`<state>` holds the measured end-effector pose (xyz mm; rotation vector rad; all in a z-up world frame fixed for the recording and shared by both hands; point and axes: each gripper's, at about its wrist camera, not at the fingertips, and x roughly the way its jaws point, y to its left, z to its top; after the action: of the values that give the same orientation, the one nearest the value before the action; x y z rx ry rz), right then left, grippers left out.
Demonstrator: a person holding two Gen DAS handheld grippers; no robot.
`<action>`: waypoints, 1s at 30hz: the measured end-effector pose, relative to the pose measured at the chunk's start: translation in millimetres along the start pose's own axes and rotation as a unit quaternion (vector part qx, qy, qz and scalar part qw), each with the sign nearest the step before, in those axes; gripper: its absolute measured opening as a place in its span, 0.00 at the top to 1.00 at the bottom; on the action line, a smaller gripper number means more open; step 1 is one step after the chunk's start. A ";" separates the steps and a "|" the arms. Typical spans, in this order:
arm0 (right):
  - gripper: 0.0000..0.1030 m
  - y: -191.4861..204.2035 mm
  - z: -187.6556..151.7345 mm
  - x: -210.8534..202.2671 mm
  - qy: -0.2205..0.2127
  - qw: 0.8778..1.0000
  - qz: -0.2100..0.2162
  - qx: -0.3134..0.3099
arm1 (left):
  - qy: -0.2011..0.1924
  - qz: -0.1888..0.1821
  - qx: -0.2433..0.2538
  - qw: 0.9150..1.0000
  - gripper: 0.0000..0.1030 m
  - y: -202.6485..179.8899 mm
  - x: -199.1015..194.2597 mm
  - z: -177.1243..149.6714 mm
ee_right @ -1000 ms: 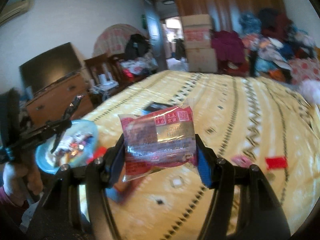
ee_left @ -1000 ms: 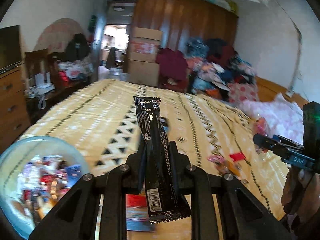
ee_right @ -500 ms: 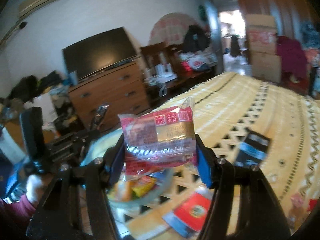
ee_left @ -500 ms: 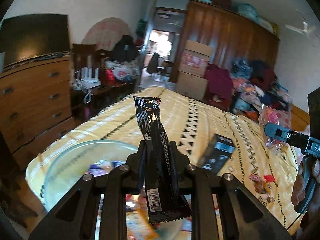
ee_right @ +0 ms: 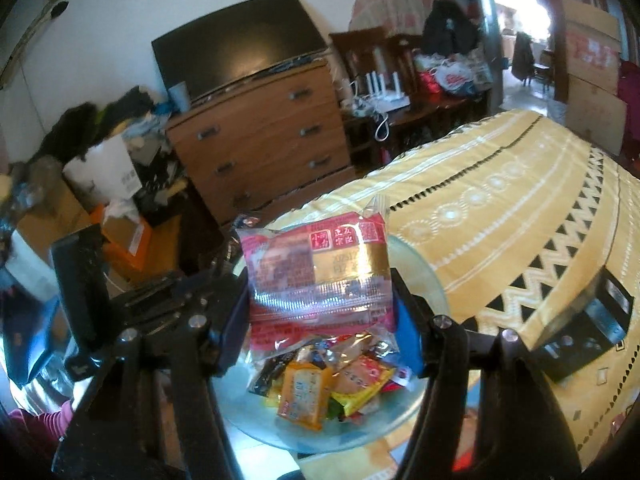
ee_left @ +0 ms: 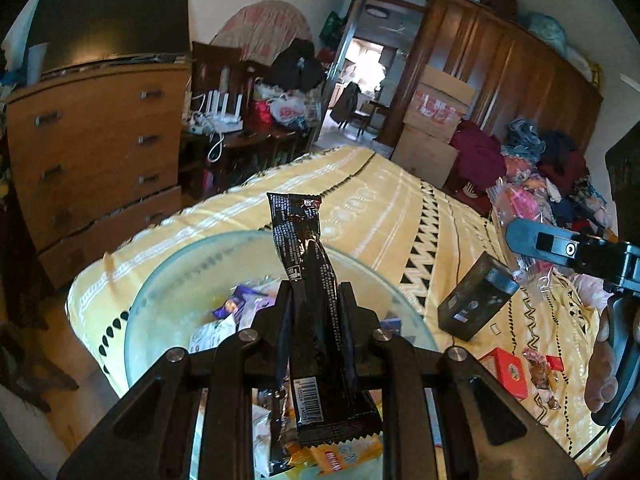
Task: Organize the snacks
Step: 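Carry both snacks to the glass bowl and open both grippers over it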
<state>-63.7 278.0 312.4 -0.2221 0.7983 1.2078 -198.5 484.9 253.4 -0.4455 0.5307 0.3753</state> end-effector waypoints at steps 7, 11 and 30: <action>0.38 7.9 -0.6 19.7 0.018 1.000 0.000 0.002 | 0.019 0.005 -0.012 1.000 0.80 10.6 12.3 -9.9; 0.38 10.6 1.1 25.8 0.021 1.000 -0.003 0.002 | 0.023 0.004 -0.014 1.000 0.80 13.4 15.8 -12.8; 0.38 12.6 -3.9 39.2 0.031 1.000 -0.007 0.000 | 0.041 0.005 -0.019 0.999 0.79 9.8 26.1 -24.3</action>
<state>-71.8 309.7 287.2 -0.2659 0.8483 1.1932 -191.8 487.0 217.1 -0.4962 0.6062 0.3781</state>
